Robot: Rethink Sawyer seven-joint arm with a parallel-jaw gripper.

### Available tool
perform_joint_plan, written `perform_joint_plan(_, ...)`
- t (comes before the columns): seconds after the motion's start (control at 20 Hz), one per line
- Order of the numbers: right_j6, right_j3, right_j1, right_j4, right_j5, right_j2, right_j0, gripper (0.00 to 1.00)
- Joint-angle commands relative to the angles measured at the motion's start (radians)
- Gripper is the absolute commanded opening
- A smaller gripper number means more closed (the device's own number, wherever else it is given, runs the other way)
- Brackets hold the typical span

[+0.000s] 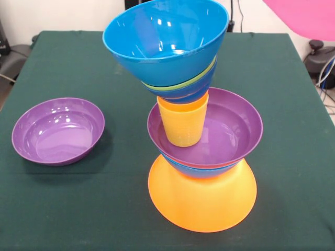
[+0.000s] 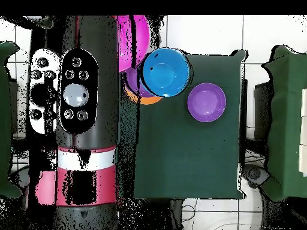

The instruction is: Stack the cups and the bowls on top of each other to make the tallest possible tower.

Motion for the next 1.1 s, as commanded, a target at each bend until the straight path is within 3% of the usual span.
perform_joint_plan(0.05,-0.080,0.133,-0.058,-0.228,-0.126,0.186,0.103,0.00)
perform_joint_plan(0.5,-0.078,0.173,-0.126,-0.271,-0.036,0.219,0.129,0.00)
perform_joint_plan(0.85,-0.127,0.136,-0.139,-0.258,0.003,0.211,0.087,0.00)
perform_joint_plan(1.1,-0.190,0.121,-0.134,-0.271,-0.030,0.217,0.053,0.00)
